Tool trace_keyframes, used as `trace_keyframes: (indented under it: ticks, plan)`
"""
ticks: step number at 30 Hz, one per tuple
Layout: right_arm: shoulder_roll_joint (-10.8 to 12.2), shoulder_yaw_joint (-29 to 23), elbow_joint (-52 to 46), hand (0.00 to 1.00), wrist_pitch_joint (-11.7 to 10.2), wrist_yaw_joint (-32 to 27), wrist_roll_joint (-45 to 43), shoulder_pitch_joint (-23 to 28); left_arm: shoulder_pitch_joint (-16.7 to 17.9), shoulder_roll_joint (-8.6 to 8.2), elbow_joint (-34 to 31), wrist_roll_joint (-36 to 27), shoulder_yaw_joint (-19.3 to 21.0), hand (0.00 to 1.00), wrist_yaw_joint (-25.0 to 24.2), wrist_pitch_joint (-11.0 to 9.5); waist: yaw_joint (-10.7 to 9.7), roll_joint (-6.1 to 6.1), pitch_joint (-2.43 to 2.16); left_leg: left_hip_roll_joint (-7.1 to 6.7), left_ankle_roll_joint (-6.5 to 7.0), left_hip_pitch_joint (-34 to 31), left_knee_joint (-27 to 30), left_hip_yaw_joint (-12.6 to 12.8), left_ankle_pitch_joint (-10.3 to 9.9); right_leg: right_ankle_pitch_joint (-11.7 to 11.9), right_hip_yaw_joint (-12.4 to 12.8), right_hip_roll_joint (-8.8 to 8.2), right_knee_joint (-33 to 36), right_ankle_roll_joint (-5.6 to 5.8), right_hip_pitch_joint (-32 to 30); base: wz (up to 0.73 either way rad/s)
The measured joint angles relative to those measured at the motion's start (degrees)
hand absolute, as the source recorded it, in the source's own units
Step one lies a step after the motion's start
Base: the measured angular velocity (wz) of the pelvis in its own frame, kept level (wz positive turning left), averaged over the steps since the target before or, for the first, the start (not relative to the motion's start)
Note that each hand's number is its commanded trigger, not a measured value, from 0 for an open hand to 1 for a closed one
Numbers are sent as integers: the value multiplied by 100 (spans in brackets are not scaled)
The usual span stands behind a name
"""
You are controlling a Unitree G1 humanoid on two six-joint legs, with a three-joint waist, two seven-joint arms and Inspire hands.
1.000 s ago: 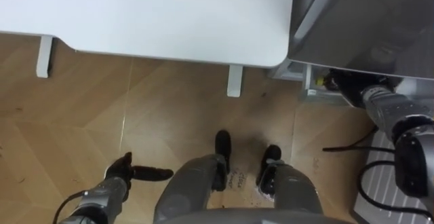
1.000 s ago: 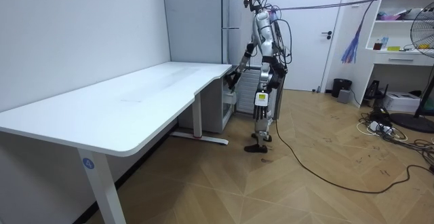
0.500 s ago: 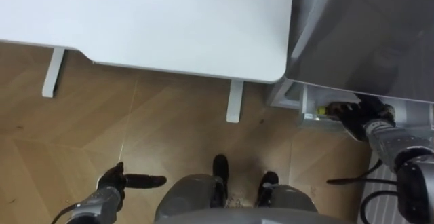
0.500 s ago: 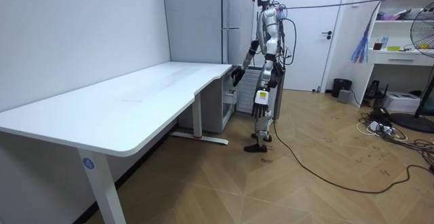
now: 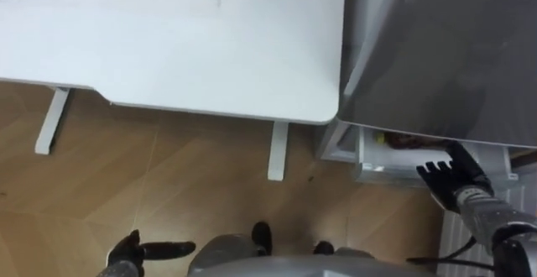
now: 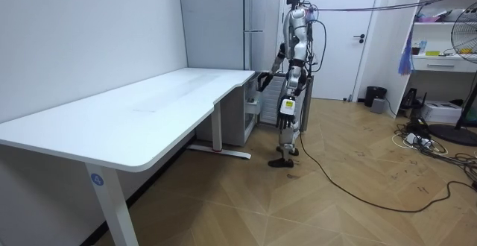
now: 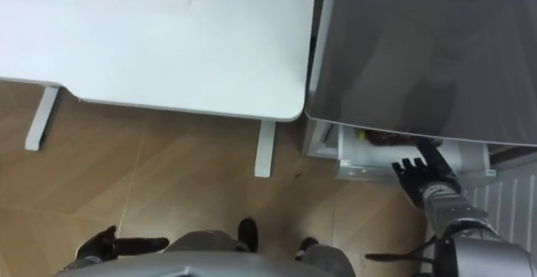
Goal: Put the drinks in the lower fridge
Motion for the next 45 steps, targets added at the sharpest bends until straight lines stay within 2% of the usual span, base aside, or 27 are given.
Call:
trace_keyframes:
  ticks: [5, 7, 10, 11, 16, 21, 27, 31, 33, 34, 36, 37, 38, 39, 40, 42, 43, 45]
  plan:
    - [-2, -456, -7, 0, -13, 75, 7, 286, 175, -14, -7, 0, 181, 0, 141, -2, -166, -36, 15, -3, -30, 333, -4, -1, -138, -60, 62, 27, -166, 33, 323, -7]
    - [-1, -541, -6, 0, -87, 113, -30, 365, 225, -23, -17, 18, 268, 0, 165, -1, -272, -57, 21, -1, -46, 446, -3, 0, -182, -72, 71, 40, -183, 30, 461, 0]
    - [14, -556, -9, 0, -128, 186, -147, 646, 288, -23, -64, 67, 461, 0, 144, -13, -265, -136, 38, 15, -81, 641, 4, 3, -271, -84, 123, 79, -292, 28, 697, -6]
    - [24, -556, 4, 0, -132, 196, -233, 750, 312, -22, -64, 67, 509, 0, 126, -12, -268, -152, 29, 21, -95, 684, 16, 8, -308, -109, 156, 86, -292, 26, 726, -13]
    - [82, -553, 22, 0, -132, 176, -656, 1068, 325, -22, -95, 108, 507, 0, 77, -7, -297, -172, 38, 20, -119, 726, 8, 5, -359, -116, 222, 110, -337, 18, 788, -8]
    - [222, -548, 36, 0, -126, 161, -856, 1277, 352, -23, -153, 430, 537, 0, 77, 4, -345, -190, 47, 24, -128, 880, 9, 4, -437, -144, 217, 111, -368, 28, 926, -1]
    - [311, -666, 241, 0, -55, 137, -836, 1436, 545, -36, -127, 500, 737, 0, 23, 50, -361, -162, 39, 27, -122, 1107, 44, -7, -551, -170, 234, 111, -363, 65, 1163, -1]
    - [380, -645, 312, 0, -48, 169, -816, 1574, 669, -39, -27, 494, 739, 0, -75, 57, -335, -94, 66, 47, -115, 1088, 258, -50, -715, -170, 219, 140, -339, 66, 1264, 0]
    - [406, -514, 302, 0, -45, 164, -813, 1560, 667, -37, -20, 492, 678, 0, -74, 99, -336, -53, 31, 84, -100, 899, 471, -141, -800, -170, 196, 159, -316, 66, 1182, 4]
    - [408, -453, 302, 0, -43, 154, -802, 1511, 651, -37, -18, 495, 616, 0, -78, 132, -337, 7, 19, 104, -86, 722, 647, -203, -847, -169, 152, 171, -244, 65, 1074, 12]
    - [419, -415, 305, 0, -43, 131, -788, 1334, 516, -32, 39, 495, 523, 0, -81, 147, -333, 18, 9, 119, -77, 480, 794, -234, -852, -169, 130, 169, -129, 65, 860, 8]
    - [425, -380, 306, 0, -48, 101, -746, 1131, 426, -25, 56, 474, 417, 0, -84, 158, -328, 134, -16, 128, -60, 291, 865, -243, -837, -166, 139, 165, -23, 60, 679, 3]
    - [425, -321, 305, 0, -59, 101, -718, 1021, 354, -18, 89, 477, 344, 0, -82, 160, -330, 71, 1, 128, -49, 195, 919, -247, -826, -166, 139, 161, 15, 59, 601, 3]
    - [429, -253, 306, 0, -65, 96, -587, 789, 156, -16, 217, 483, 235, 0, -83, 155, -295, 163, 16, 143, -37, -14, 1059, -259, -819, -164, 130, 161, 132, 55, 411, 7]
    - [448, -248, 323, 0, -83, 97, -415, 554, -62, -26, 350, 488, 211, 0, -85, 160, -235, 170, 60, 145, -23, -233, 1196, -279, -814, -166, 119, 161, 255, 50, 190, 6]
    - [463, -189, 367, 0, -112, 98, -304, 212, -406, -24, 461, 493, 128, 0, -71, 144, -147, 262, 71, 185, 7, -606, 1411, -326, -795, -168, 100, 158, 468, 32, -186, 6]
    - [488, -111, 437, 0, -135, 100, -233, 39, -588, -23, 491, 493, 50, 0, -59, 111, -40, 275, 108, 201, 20, -816, 1532, -331, -786, -180, 114, 154, 611, 9, -414, 0]
    - [556, 52, 437, 0, -135, 91, -62, -220, -772, -25, 491, 469, -79, 0, -31, 75, 71, 268, 139, 206, 30, -1181, 1743, -346, -785, -263, 135, 112, 970, -17, -847, 0]
